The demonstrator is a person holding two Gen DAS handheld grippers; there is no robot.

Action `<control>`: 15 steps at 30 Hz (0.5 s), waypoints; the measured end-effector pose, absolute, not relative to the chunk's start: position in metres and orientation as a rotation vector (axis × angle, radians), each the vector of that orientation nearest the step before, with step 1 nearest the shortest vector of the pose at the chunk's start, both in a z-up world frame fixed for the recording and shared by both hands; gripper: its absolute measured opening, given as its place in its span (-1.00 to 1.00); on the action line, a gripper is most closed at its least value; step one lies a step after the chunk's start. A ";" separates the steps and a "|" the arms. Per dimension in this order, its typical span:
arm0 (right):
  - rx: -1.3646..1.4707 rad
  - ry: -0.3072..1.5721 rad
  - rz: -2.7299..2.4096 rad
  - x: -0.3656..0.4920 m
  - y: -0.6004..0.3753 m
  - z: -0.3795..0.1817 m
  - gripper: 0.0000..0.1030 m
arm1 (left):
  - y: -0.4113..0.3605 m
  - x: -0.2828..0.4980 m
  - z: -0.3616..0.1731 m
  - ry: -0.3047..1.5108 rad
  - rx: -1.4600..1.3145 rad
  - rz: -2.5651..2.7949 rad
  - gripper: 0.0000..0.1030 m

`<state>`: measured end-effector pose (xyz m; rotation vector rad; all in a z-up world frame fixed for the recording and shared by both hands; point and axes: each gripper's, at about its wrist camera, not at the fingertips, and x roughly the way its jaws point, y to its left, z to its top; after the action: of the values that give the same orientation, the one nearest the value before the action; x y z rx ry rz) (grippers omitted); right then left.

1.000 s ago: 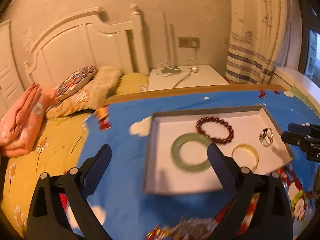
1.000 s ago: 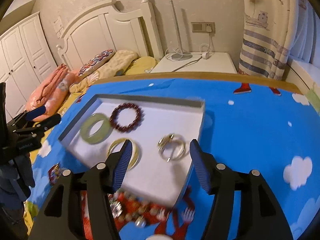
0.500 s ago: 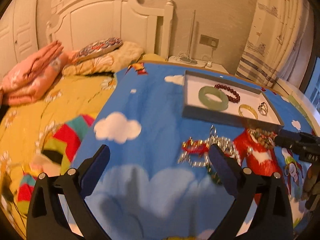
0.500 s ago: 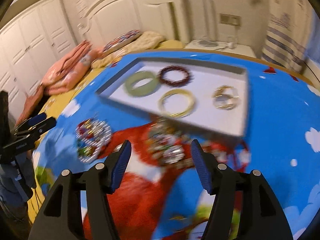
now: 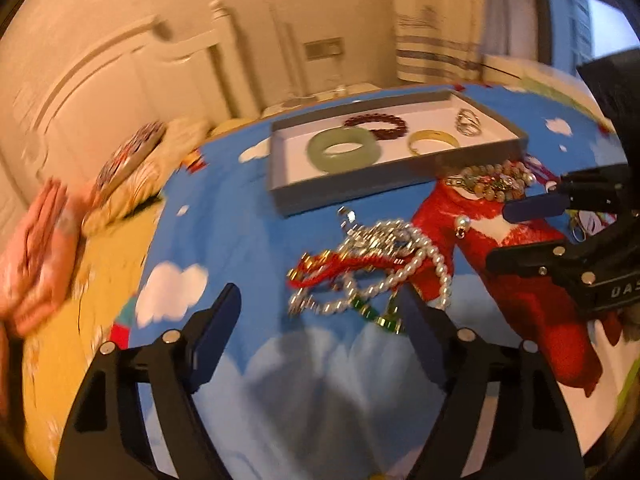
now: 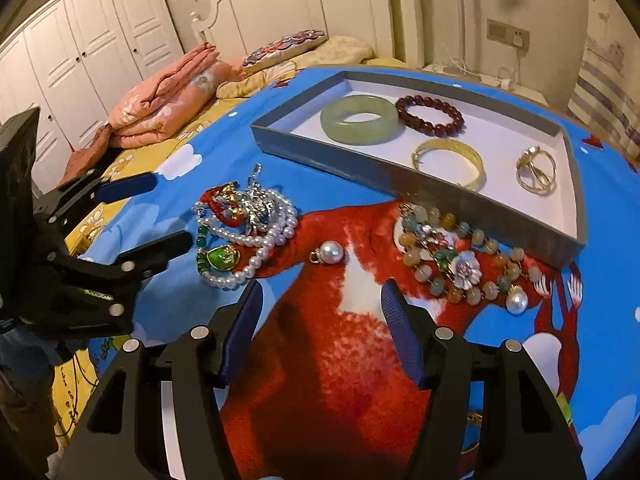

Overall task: Organize jewelry
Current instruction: 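Move the left tool to the red string bracelet while the right tool approaches the pearl necklace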

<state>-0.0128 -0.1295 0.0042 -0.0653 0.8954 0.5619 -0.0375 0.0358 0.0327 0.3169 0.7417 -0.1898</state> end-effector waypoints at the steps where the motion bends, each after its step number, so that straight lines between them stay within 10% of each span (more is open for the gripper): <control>1: -0.064 0.896 0.560 -0.013 -0.131 0.004 0.17 | 0.032 -0.032 0.032 0.740 0.340 -0.205 0.44; 6: -0.058 0.898 0.558 -0.013 -0.135 0.004 0.17 | 0.018 -0.007 0.023 0.780 0.458 -0.272 0.14; 9: -0.057 0.897 0.561 -0.013 -0.134 0.004 0.17 | 0.016 0.001 0.018 0.820 0.464 -0.335 -0.92; 15: -0.064 0.883 0.603 -0.017 -0.129 0.006 0.15 | 0.057 -0.013 0.047 0.717 0.196 -0.308 -0.92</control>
<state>-0.0166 -0.1290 0.0064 -0.0636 0.8826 0.6027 -0.0132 0.0573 0.0471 0.1963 0.7168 -0.3080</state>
